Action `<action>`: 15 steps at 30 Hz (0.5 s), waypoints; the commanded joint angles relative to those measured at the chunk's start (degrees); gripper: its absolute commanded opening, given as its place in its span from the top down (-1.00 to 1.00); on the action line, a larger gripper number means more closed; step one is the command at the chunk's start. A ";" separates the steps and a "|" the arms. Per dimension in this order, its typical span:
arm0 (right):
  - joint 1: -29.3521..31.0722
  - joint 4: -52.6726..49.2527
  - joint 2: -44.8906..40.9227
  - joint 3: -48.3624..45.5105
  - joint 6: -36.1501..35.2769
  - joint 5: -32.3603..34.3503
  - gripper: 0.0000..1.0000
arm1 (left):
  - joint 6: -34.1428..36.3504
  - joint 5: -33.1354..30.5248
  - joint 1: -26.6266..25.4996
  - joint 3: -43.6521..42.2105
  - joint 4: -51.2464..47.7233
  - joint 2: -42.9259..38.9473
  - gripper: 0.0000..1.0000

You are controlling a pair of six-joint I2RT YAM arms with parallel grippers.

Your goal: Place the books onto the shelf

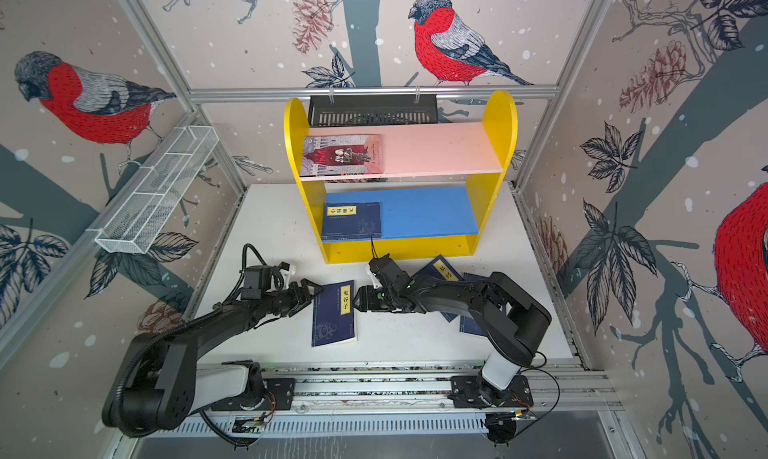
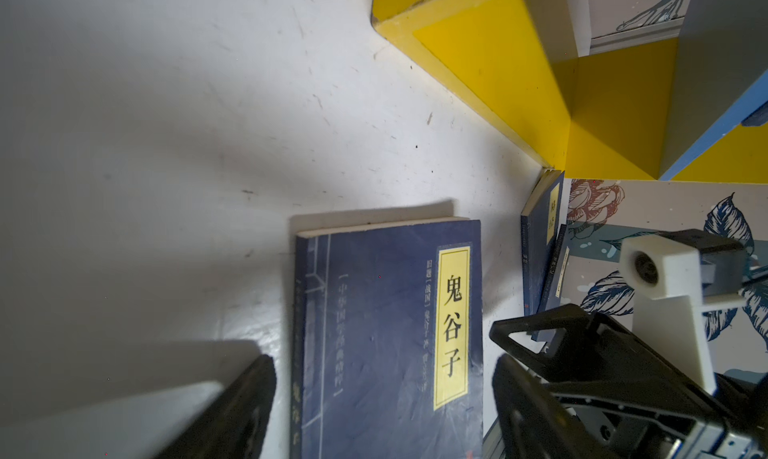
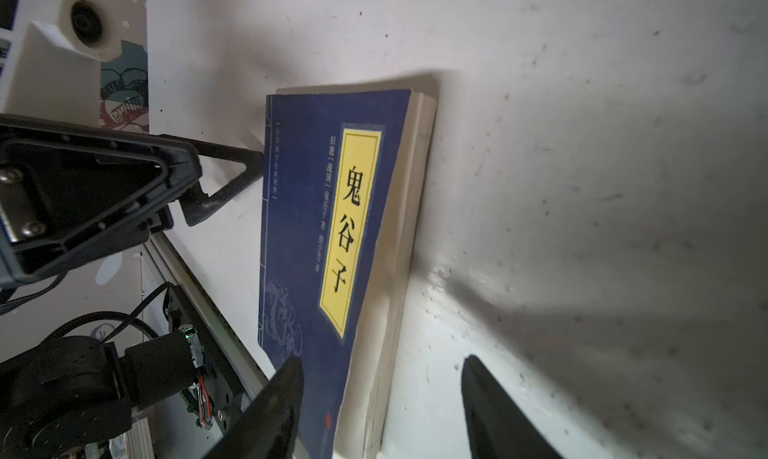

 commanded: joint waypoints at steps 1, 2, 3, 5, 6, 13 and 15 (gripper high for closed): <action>0.10 0.19 2.04 1.23 -1.01 0.10 -0.17 | -0.85 -0.14 -0.53 -0.61 -0.44 0.26 -0.63; 0.12 -0.01 2.68 1.53 -1.07 0.15 -0.14 | -1.07 0.45 -0.81 -0.68 -0.15 0.32 -0.62; -0.03 -0.02 3.13 1.62 -1.08 0.20 -0.12 | -1.35 0.99 -0.98 -0.83 0.34 0.19 -0.62; -0.26 -0.32 4.26 2.00 -1.23 0.38 -0.09 | -2.21 1.75 -1.25 -1.20 1.58 0.08 -0.60; -0.35 -0.53 4.84 2.19 -1.46 0.28 -0.07 | -2.51 2.06 -1.34 -1.39 2.07 0.04 -0.60; -1.11 -1.31 6.87 2.35 -2.45 1.16 0.14 | -4.42 4.84 -2.64 -1.84 5.80 0.56 -0.59; -1.61 -2.54 6.96 2.46 -3.20 2.34 0.20 | -5.20 5.40 -2.83 -1.97 6.73 0.74 -0.59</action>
